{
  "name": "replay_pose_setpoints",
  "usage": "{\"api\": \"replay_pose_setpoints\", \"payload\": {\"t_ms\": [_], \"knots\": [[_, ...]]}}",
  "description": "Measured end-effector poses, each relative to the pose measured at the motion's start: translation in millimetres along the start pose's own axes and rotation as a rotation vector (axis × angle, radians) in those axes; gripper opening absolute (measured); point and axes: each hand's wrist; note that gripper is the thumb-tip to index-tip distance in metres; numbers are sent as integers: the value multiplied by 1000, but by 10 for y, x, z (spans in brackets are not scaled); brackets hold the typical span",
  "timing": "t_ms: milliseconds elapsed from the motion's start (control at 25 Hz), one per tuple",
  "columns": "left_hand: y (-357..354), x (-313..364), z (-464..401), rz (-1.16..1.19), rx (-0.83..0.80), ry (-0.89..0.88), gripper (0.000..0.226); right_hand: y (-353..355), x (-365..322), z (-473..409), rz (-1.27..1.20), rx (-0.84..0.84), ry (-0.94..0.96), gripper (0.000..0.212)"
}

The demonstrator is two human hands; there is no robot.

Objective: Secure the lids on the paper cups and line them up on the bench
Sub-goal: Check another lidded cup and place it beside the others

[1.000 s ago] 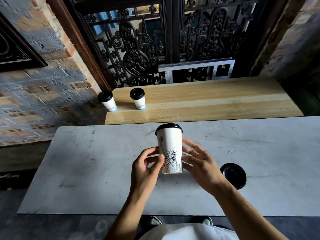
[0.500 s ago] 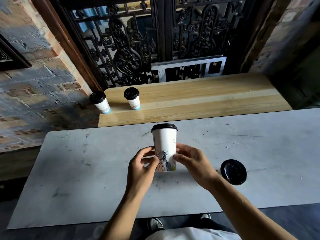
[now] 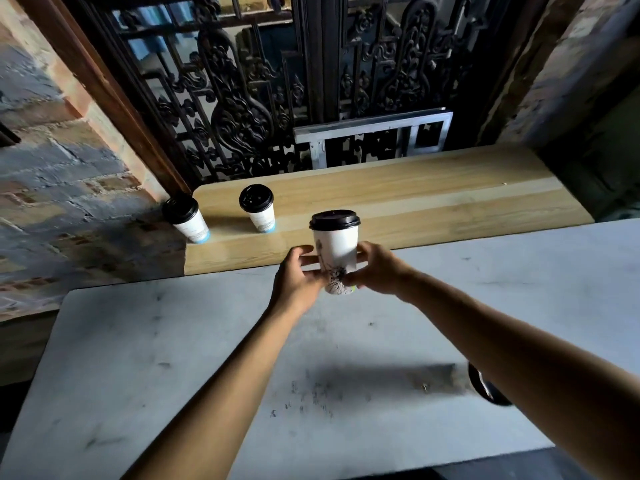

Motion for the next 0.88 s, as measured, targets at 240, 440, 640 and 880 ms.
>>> {"api": "replay_pose_setpoints", "payload": {"t_ms": [240, 440, 640, 880], "knots": [[-575, -128, -1528, 32, 79, 38, 75, -83, 152, -1567, 119, 60, 172, 75], [-1003, -529, -2528, 21, 155, -90, 58, -333, 518, -2604, 181, 119, 363, 75], [-1305, -911, -2907, 40, 169, -124, 52, -510, 909, -3001, 227, 90, 423, 64], [-1363, -947, -2932, 77, 161, -13, 58, -574, 1040, -3025, 145, 67, 300, 84]]}}
Point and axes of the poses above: each hand's wrist, its own z-axis away from the middle knuckle, its own y-axis out of the back of the hand, x = y × z, and after that the axes turned 9 degrees about x, right-handed
